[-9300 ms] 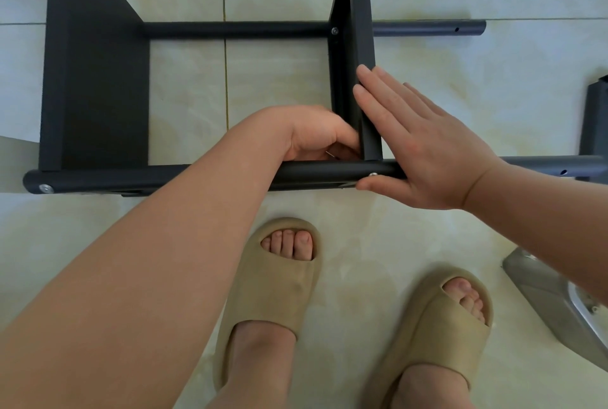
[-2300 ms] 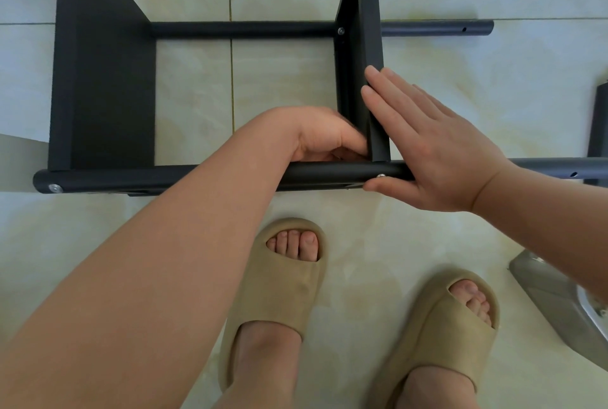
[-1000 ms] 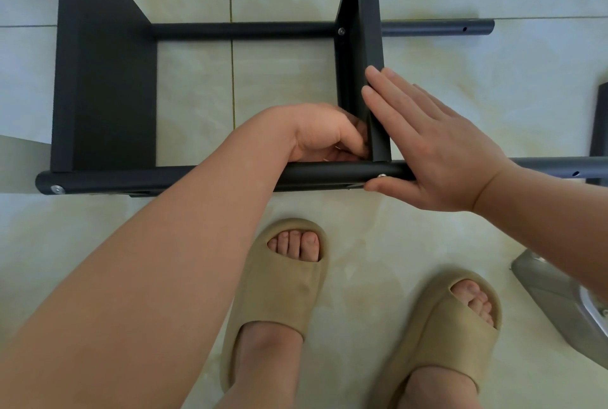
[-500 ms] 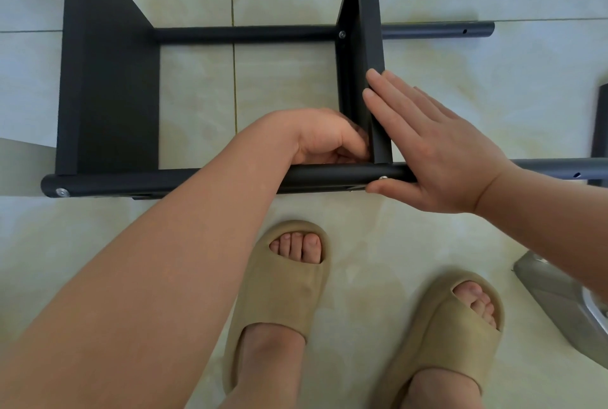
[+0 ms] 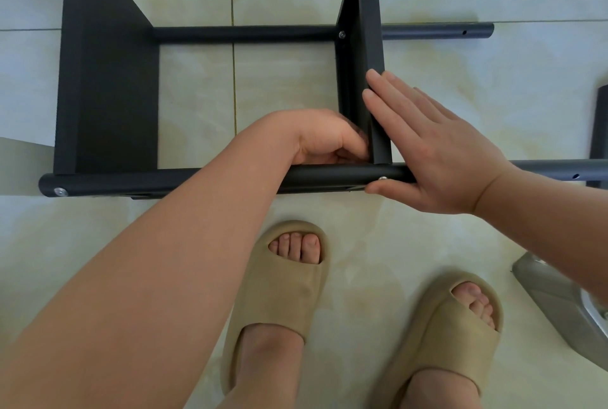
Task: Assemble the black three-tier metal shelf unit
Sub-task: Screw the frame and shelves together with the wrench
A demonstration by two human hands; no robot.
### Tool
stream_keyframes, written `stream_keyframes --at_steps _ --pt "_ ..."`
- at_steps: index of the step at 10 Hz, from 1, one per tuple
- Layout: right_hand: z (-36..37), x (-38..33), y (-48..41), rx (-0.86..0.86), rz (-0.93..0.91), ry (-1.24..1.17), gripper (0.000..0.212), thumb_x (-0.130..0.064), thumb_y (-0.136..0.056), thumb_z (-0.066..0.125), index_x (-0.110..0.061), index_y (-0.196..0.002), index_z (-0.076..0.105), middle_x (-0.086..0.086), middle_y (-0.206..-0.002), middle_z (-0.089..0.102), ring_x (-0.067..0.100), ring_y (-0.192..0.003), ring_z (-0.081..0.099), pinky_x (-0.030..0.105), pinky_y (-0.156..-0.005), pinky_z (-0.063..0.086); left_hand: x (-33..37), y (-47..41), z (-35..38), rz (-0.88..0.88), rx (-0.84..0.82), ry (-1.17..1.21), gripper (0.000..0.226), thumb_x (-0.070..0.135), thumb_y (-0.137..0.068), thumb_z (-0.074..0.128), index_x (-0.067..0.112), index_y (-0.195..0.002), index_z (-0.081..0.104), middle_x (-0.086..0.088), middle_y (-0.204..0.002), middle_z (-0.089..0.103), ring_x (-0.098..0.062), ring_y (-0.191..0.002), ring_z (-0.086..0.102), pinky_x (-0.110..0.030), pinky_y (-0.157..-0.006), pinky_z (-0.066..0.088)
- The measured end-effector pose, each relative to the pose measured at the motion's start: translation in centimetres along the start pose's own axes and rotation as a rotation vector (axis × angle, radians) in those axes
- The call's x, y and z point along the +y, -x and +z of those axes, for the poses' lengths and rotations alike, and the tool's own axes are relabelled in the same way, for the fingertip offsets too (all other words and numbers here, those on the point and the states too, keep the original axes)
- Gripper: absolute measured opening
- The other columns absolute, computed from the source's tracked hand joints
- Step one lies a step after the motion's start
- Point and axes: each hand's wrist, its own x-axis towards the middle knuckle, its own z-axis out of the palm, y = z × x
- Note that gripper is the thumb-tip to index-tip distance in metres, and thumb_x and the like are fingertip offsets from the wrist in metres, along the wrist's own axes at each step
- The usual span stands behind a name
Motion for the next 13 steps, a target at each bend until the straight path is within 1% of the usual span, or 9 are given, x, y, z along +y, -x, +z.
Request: stream_keyframes --at_steps 1,2,4,6,7,8,9,12,13 --pt "0.04 0.04 -0.04 0.003 -0.003 -0.003 0.099 -0.073 -0.095 0.036 0.001 -0.159 0.017 0.017 -0.168 0.01 0.033 -0.156 0.011 0.058 -0.118 0.03 -0.03 -0.07 -0.14 -0.005 -0.001 0.057 0.018 -0.009 -0.089 0.05 0.002 -0.086 0.064 -0.011 -0.072 0.067 -0.02 -0.067 0.068 -0.03 -0.063 0.056" --pt "0.03 0.09 -0.04 0.002 -0.005 -0.001 0.099 -0.072 -0.095 0.037 0.001 -0.159 0.017 0.017 -0.168 0.01 0.033 -0.156 0.011 0.059 -0.118 0.03 -0.13 -0.38 -0.16 -0.028 0.011 0.045 0.014 0.001 -0.09 0.055 0.003 -0.091 0.069 -0.014 -0.085 0.07 -0.025 -0.08 0.068 -0.039 -0.079 0.057" --pt "0.0 0.07 -0.04 -0.003 0.0 -0.003 0.099 -0.072 -0.095 0.037 0.001 -0.158 0.017 0.017 -0.168 0.01 0.033 -0.156 0.011 0.059 -0.118 0.03 -0.16 -0.15 0.1 0.008 0.021 -0.037 0.016 -0.004 -0.089 0.057 0.004 -0.08 0.066 -0.007 -0.064 0.068 -0.018 -0.06 0.067 -0.028 -0.063 0.054" --pt "0.0 0.17 -0.08 -0.002 -0.003 -0.001 0.099 -0.073 -0.095 0.037 0.001 -0.159 0.017 0.017 -0.168 0.01 0.033 -0.156 0.011 0.059 -0.117 0.03 0.04 -0.07 -0.05 0.023 0.013 0.006 0.018 -0.01 -0.088 0.053 0.003 -0.081 0.063 -0.008 -0.064 0.065 -0.016 -0.058 0.064 -0.025 -0.056 0.053" --pt "0.04 0.15 -0.05 -0.007 -0.003 -0.004 0.099 -0.073 -0.095 0.037 0.001 -0.159 0.017 0.017 -0.168 0.009 0.033 -0.156 0.01 0.059 -0.118 0.03 -0.09 -0.35 -0.14 0.004 0.025 0.036 0.016 -0.004 -0.09 0.053 0.004 -0.089 0.067 -0.011 -0.078 0.07 -0.021 -0.072 0.069 -0.03 -0.066 0.056" --pt "0.03 0.13 -0.05 -0.009 -0.002 -0.005 0.099 -0.073 -0.095 0.037 0.001 -0.159 0.017 0.017 -0.168 0.01 0.033 -0.156 0.01 0.059 -0.118 0.03 -0.24 -0.57 -0.12 -0.019 0.037 0.009 0.013 0.001 -0.092 0.056 0.002 -0.093 0.069 -0.014 -0.084 0.072 -0.025 -0.078 0.071 -0.036 -0.073 0.057" --pt "0.0 0.14 -0.09 -0.009 -0.002 -0.007 0.099 -0.072 -0.095 0.038 0.001 -0.159 0.017 0.017 -0.168 0.009 0.033 -0.156 0.01 0.059 -0.118 0.03 -0.18 -0.41 0.02 -0.01 0.024 -0.04 0.013 -0.002 -0.091 0.056 0.002 -0.085 0.067 -0.01 -0.069 0.07 -0.021 -0.064 0.069 -0.031 -0.067 0.056" --pt "-0.02 0.09 -0.08 -0.002 -0.001 -0.007 0.099 -0.072 -0.095 0.038 0.002 -0.158 0.018 0.017 -0.168 0.011 0.033 -0.156 0.011 0.058 -0.118 0.03 -0.12 -0.34 -0.29 0.006 0.002 0.045 0.017 -0.01 -0.089 0.052 0.004 -0.088 0.062 -0.01 -0.07 0.064 -0.019 -0.064 0.063 -0.027 -0.06 0.055" --pt "-0.07 0.1 -0.07 -0.002 0.0 -0.007 0.1 -0.072 -0.095 0.038 0.001 -0.158 0.018 0.017 -0.168 0.011 0.033 -0.156 0.011 0.059 -0.117 0.03 -0.2 -0.6 -0.29 -0.033 0.018 0.063 0.015 -0.001 -0.091 0.055 0.003 -0.096 0.068 -0.016 -0.089 0.069 -0.027 -0.081 0.067 -0.037 -0.076 0.059"
